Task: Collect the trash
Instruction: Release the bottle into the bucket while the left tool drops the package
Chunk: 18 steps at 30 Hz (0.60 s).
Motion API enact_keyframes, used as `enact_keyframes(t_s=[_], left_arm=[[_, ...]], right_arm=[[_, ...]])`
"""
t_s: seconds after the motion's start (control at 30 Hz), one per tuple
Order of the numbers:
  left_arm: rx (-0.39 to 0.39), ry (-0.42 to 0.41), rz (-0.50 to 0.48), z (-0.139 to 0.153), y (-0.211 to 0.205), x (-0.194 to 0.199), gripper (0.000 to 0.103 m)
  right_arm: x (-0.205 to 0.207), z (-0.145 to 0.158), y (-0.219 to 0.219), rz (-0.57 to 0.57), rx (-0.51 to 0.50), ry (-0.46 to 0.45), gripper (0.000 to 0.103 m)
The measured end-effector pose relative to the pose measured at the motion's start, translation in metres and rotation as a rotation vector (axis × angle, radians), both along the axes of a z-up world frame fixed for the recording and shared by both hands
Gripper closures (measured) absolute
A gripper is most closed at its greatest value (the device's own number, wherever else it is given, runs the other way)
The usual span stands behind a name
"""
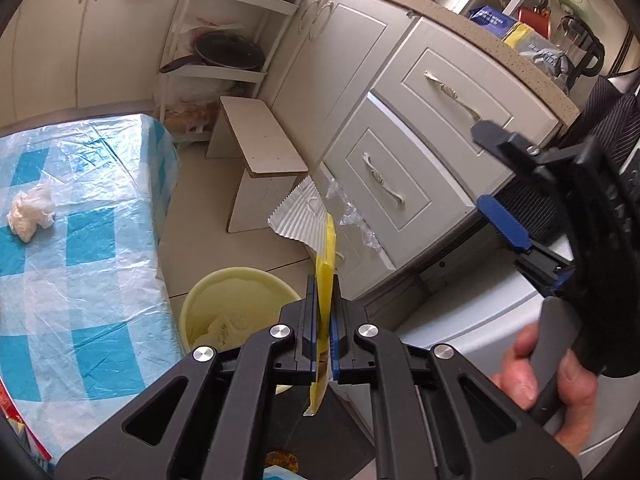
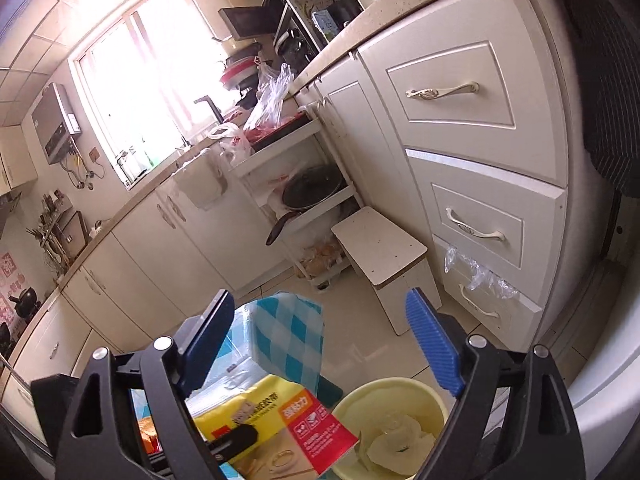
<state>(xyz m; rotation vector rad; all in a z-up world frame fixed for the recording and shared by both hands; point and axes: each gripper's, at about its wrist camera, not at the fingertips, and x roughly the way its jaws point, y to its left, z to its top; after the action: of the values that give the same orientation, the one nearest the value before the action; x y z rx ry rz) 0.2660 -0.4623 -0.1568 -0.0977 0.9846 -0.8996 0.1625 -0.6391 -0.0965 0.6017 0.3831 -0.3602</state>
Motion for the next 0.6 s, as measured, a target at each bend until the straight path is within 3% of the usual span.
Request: enact_keyframes(t_s=[0.1, 0.13, 0.17, 0.23, 0.37, 0.6], left_arm=[[0.079, 0.016, 0.012, -0.022, -0.017, 0.004, 0.094], [0.108, 0.022, 0.014, -0.03, -0.022, 0.004, 0.083], [0.132, 0.021, 0.019, -0.035, -0.024, 0.003, 0.061], [0.167, -0.004, 0.044, -0.04, -0.024, -0.002, 0.04], [0.209, -0.038, 0.055, -0.04, -0.017, -0.011, 0.029], [0.255, -0.122, 0.126, -0.022, 0.019, -0.028, 0.018]], right_arm=[[0.001, 0.001, 0.0, 0.011, 0.007, 0.007, 0.019], [0.0, 0.002, 0.003, 0.016, -0.001, 0.008, 0.019], [0.001, 0.006, 0.005, 0.02, -0.018, 0.01, 0.019], [0.002, 0.012, 0.012, 0.025, -0.057, 0.008, 0.017], [0.004, 0.022, 0.028, 0.036, -0.138, 0.016, 0.013], [0.009, 0.035, 0.054, 0.035, -0.271, 0.046, 0.008]])
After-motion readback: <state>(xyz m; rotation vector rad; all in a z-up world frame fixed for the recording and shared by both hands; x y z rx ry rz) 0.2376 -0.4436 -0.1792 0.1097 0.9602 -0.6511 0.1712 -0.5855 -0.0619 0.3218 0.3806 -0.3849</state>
